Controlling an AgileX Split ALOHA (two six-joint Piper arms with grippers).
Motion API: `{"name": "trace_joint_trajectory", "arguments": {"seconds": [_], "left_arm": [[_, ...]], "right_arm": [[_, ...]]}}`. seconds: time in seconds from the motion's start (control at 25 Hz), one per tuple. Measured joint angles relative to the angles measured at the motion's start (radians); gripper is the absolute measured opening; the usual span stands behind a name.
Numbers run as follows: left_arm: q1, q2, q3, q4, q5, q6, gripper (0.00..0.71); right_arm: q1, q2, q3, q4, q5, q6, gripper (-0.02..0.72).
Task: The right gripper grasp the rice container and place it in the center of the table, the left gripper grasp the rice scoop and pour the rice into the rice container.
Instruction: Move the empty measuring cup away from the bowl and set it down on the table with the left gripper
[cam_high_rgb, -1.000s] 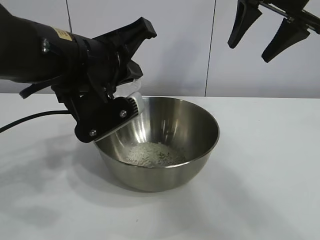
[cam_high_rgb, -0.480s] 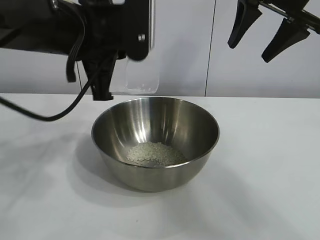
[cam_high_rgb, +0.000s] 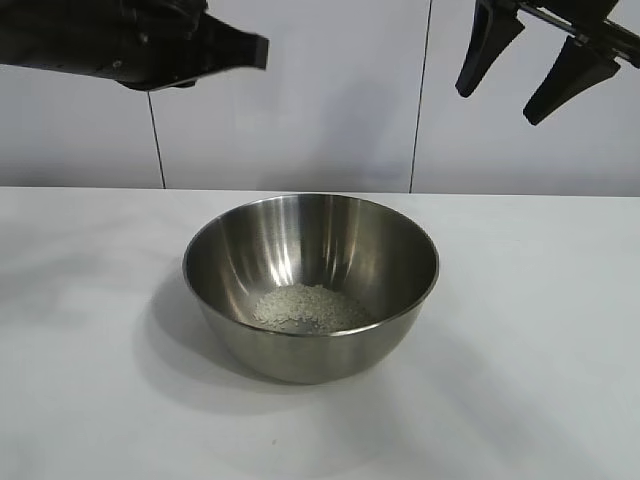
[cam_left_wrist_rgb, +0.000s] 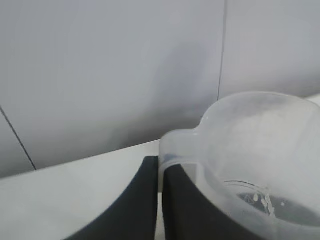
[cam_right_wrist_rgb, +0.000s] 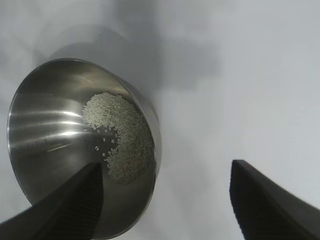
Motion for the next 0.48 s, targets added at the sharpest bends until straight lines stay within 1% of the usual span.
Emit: {"name": "trace_joint_trajectory", "arguments": {"seconds": [0.12,0.24,0.32,0.4,0.48], "left_arm": [[0.043,0.0,0.035,0.075,-0.015,-0.274,0.009],[0.1,0.0,0.08,0.218,-0.022,-0.507,0.009],[0.153,0.0,0.115,0.357,-0.04,-0.648,0.009],[0.211,0.0,0.159,0.508,-0.082,-0.759,0.009],[0.28,0.0,0.218,0.674,-0.167,-0.853,0.009]], "right_arm": [[0.0,0.0,0.0,0.0,0.0,-0.009,0.494],[0.0,0.0,0.0,0.0,0.0,-0.016,0.494],[0.0,0.0,0.0,0.0,0.0,-0.018,0.494],[0.0,0.0,0.0,0.0,0.0,-0.018,0.494],[0.0,0.0,0.0,0.0,0.0,-0.018,0.494]]}}
